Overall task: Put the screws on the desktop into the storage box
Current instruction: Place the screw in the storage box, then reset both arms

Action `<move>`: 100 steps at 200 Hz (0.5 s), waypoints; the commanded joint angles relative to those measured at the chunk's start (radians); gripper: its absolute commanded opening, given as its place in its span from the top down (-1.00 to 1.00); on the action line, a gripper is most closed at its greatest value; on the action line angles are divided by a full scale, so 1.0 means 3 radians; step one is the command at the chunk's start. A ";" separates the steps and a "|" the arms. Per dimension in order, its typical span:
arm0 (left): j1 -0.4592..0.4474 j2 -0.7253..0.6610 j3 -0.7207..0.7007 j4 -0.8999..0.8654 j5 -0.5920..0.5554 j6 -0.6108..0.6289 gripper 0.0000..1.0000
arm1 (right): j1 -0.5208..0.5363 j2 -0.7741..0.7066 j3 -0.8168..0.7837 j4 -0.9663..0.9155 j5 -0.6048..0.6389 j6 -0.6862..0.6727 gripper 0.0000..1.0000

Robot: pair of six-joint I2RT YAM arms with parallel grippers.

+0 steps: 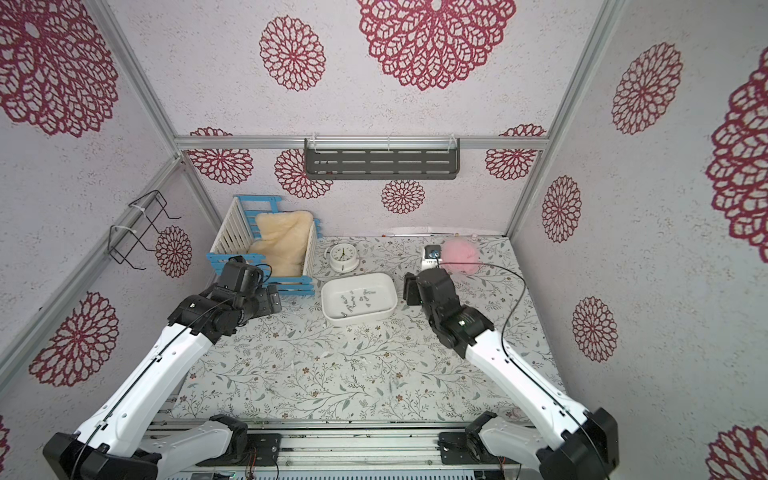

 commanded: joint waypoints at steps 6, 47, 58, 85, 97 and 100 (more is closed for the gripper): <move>0.0041 -0.0344 -0.0488 0.0952 -0.0370 0.0365 -0.95 | -0.0153 -0.0554 -0.0751 0.1243 0.0313 -0.0657 -0.51; 0.0065 -0.0910 -0.1761 0.2682 -0.0770 0.0841 -0.95 | -0.0548 -0.0995 -0.1700 0.2083 0.0390 -0.0790 -0.65; 0.0133 -0.1034 -0.2138 0.3170 -0.0730 0.0860 -0.95 | -0.0637 -0.1014 -0.1901 0.2295 0.0443 -0.0758 -0.68; 0.0339 -0.1033 -0.2559 0.3655 -0.0769 0.0727 -0.95 | -0.0863 -0.0880 -0.2433 0.3162 0.0486 -0.0754 -0.75; 0.0421 -0.0923 -0.2524 0.3663 -0.0769 0.0695 -0.95 | -0.0982 -0.0704 -0.2596 0.3559 0.0393 -0.0694 -0.79; 0.0438 -0.0896 -0.2507 0.3671 -0.0743 0.0698 -0.95 | -0.1015 -0.0642 -0.2627 0.3667 0.0360 -0.0681 -0.80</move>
